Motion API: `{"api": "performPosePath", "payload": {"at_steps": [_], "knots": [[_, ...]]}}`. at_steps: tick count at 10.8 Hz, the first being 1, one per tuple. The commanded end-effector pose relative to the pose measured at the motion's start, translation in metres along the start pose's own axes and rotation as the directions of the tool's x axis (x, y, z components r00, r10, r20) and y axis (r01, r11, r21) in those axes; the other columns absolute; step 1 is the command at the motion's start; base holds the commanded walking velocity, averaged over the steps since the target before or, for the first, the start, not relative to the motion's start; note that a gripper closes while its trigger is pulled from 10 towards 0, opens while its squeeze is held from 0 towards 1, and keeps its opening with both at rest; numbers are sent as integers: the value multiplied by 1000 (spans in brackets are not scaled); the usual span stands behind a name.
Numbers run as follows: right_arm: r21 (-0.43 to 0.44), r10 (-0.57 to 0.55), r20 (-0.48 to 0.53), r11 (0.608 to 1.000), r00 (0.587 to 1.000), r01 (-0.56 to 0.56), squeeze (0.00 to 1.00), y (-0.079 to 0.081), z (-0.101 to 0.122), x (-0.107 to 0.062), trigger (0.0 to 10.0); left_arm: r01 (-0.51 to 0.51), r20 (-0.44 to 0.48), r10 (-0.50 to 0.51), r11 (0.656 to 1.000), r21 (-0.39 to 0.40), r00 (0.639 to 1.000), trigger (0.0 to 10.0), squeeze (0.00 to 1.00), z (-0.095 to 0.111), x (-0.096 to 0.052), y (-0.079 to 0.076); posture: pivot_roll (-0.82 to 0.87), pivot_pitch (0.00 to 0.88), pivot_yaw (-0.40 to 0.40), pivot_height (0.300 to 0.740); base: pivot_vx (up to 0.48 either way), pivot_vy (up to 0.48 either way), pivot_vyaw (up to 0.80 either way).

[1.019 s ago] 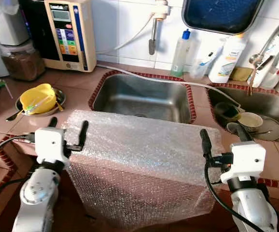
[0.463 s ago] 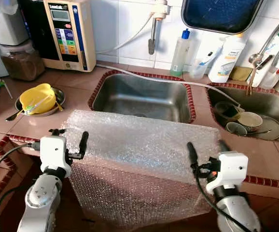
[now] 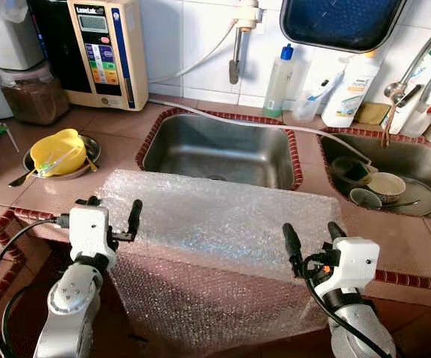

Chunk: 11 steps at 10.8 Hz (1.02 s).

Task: Kitchen organization

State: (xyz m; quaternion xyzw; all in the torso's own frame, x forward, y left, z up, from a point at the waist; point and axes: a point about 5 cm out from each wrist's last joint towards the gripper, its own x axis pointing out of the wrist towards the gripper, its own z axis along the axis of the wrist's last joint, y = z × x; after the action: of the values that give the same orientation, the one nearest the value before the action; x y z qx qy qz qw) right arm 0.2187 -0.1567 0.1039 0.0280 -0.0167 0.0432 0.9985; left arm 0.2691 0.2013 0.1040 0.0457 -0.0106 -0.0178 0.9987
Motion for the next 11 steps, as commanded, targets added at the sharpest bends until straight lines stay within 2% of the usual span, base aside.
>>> {"api": "performPosePath", "payload": {"at_steps": [1, 6, 11], "knots": [[-32, 6, 12, 999, 1000, -5, 0, -3, 2, 1, 10000, -14, 14, 15, 1000, -7, 1000, 10000, 0, 3, 4, 1, 105, 0, -49, 740, 0, 0, 0], [-118, 75, 45, 991, 996, -70, 0, 2, 9, 7, 10000, -44, 46, 43, 999, 16, 998, 10000, 0, 9, 6, 8, 124, 0, -62, 740, 0, 0, 0], [-153, 79, 45, 986, 996, -71, 0, 1, 8, 5, 10000, -16, 55, 15, 1000, 25, 998, 10000, 0, 9, 11, 4, 107, 0, -52, 740, 318, 0, 0]]}}
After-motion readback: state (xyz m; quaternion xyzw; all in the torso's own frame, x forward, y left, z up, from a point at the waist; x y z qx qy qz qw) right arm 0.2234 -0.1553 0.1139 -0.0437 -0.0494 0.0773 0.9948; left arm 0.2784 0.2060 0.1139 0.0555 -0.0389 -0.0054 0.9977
